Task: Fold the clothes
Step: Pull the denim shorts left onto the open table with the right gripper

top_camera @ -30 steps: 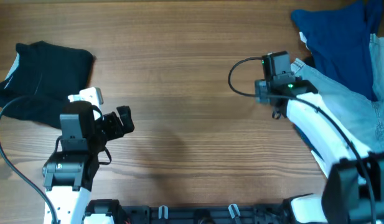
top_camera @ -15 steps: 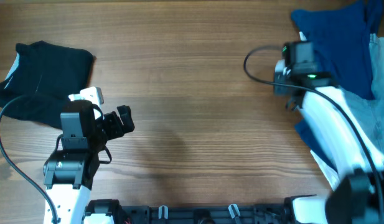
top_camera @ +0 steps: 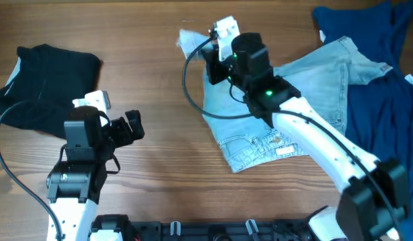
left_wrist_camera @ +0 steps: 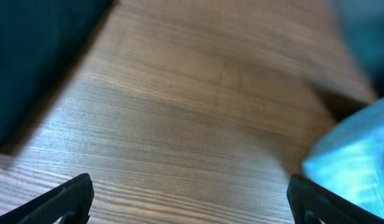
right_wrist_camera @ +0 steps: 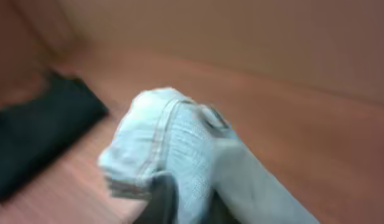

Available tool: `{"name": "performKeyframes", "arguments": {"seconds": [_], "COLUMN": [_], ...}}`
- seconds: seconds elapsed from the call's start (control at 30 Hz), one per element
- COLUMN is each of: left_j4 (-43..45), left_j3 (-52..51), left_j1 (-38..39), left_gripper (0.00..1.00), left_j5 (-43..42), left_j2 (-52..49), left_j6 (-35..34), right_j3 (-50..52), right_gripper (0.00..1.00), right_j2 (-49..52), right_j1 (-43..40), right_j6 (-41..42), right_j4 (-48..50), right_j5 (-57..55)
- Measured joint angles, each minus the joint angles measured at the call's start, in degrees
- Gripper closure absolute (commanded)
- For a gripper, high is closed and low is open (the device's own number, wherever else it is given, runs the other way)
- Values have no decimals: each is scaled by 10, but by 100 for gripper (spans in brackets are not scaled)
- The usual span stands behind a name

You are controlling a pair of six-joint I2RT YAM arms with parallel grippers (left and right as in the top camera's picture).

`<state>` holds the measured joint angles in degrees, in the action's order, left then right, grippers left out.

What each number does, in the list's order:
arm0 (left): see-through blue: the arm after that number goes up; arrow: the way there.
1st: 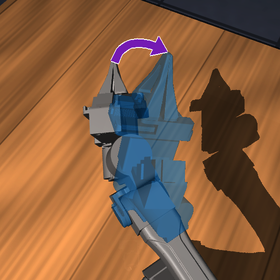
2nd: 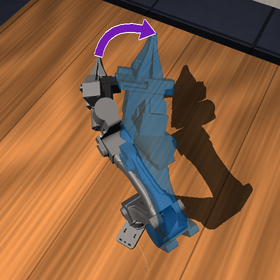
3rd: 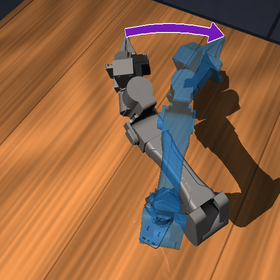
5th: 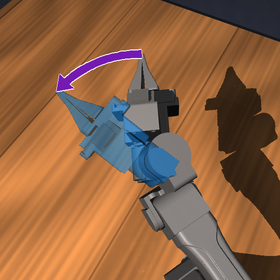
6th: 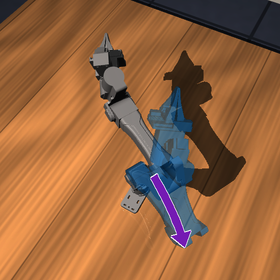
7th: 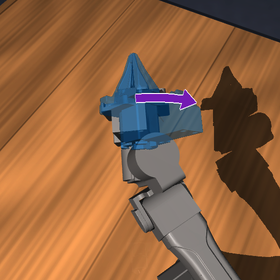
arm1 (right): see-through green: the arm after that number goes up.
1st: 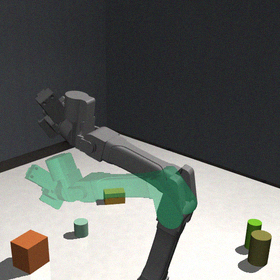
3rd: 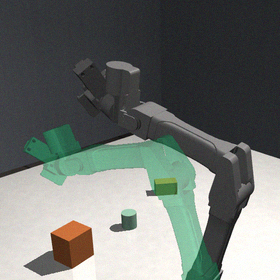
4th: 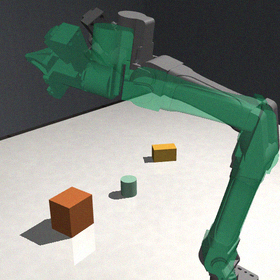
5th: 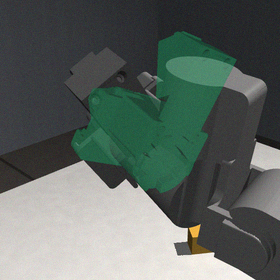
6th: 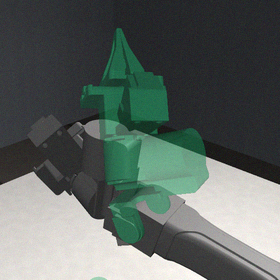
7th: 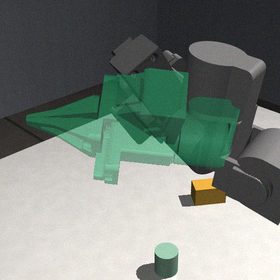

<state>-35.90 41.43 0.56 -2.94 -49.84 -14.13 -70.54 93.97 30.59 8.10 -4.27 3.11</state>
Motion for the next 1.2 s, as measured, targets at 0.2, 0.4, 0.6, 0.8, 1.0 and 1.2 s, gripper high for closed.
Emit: {"name": "performKeyframes", "arguments": {"seconds": [0.2,0.4,0.6,0.8,1.0,1.2], "left_j4": [17,22,69,228,353,315], "left_j3": [0,2,3,5,15,17], "left_j1": [0,32,189,346,421,410], "left_gripper": [1,7,10,21,96,96], "left_j5": [-31,-147,-188,-198,-211,-210], "left_j2": [-1,-80,-243,-405,-490,-503], "left_j6": [-15,-92,-199,-328,-404,-408], "right_j3": [-1,-2,-2,-2,-2,-2], "right_gripper": [0,0,0,0,0,0], "right_j2": [-26,-124,-141,-141,-141,-141], "right_j1": [-60,-176,-204,-204,-204,-204], "right_j6": [-32,-17,-10,6,13,14], "right_j4": [-161,-323,-385,-397,-406,-412], "right_j5": [-65,-149,-152,-151,-149,-148]}}
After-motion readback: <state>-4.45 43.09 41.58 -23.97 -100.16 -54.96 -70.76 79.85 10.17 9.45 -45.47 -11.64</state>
